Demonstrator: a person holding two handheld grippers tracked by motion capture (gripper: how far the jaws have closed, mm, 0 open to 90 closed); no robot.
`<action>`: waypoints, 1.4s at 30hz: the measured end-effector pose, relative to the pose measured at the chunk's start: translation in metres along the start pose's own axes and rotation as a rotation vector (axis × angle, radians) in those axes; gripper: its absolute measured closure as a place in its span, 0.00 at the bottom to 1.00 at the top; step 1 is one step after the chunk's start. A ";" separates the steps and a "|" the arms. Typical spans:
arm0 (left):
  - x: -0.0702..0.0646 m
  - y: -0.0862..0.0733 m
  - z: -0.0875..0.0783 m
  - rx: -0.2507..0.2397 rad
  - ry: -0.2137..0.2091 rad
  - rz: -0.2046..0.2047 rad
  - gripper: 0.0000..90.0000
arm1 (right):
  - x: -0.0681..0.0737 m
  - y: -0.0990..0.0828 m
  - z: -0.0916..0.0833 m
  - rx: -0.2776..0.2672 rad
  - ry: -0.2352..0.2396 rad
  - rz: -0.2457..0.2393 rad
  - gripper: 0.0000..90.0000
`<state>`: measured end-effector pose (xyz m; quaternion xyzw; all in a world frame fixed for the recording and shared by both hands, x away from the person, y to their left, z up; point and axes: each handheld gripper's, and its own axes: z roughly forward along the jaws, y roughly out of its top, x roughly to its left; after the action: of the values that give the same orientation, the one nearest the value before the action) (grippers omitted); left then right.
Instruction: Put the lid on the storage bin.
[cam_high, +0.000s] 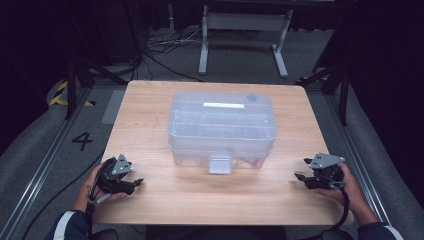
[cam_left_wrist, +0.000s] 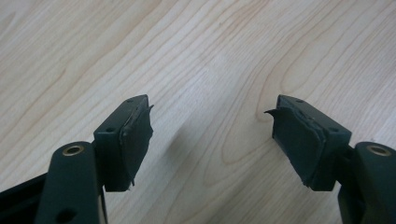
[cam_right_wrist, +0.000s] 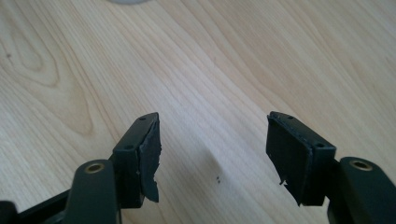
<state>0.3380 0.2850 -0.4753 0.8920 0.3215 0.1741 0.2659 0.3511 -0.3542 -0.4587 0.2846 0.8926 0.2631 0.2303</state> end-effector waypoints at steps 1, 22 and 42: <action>0.001 -0.002 0.000 -0.003 -0.008 -0.007 0.31 | -0.001 -0.006 0.000 -0.003 0.001 0.021 0.39; 0.009 -0.031 0.000 -0.114 -0.067 -0.188 0.20 | -0.008 -0.057 0.001 -0.127 0.049 0.325 0.26; 0.007 -0.031 0.001 -0.108 -0.044 -0.208 0.16 | -0.009 -0.054 0.004 -0.119 0.049 0.349 0.23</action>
<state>0.3287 0.3096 -0.4927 0.8419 0.3965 0.1432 0.3369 0.3388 -0.3965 -0.4918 0.4145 0.8178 0.3584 0.1757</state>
